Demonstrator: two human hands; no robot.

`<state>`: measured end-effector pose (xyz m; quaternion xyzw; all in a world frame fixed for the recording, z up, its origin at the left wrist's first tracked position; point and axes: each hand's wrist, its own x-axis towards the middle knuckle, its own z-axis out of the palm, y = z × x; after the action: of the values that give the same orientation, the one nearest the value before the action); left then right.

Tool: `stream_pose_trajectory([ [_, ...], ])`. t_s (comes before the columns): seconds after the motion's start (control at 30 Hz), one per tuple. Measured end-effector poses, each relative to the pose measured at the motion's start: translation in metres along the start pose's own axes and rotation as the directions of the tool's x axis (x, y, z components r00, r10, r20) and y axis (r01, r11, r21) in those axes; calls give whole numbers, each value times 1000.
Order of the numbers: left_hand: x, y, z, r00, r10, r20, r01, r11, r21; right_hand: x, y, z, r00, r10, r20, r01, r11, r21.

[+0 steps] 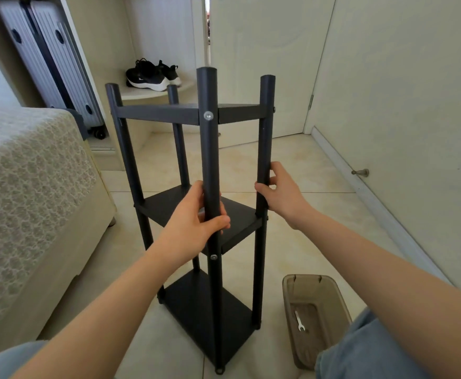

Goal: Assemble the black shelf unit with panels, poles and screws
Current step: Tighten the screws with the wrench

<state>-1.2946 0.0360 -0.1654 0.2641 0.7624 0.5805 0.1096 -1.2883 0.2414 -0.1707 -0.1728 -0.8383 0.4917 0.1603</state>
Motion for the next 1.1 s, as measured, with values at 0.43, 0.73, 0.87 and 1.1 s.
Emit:
stream_pose_trajectory([
  [0.43,28,-33,62,997,-40,59,35,997,76,39,25,-14,986,150,72,-144,986,-79],
  [0.73,34,-32,89,996,-62,67,52,990,134,20,19,-58,976,105,192,-73,984,-164],
  [0.87,33,-33,88,991,-92,99,76,985,155,-6,1,-73,963,-13,271,44,993,-108],
  [1.1,27,-33,62,983,-121,137,89,971,220,-41,-19,-71,920,-140,366,138,990,32],
])
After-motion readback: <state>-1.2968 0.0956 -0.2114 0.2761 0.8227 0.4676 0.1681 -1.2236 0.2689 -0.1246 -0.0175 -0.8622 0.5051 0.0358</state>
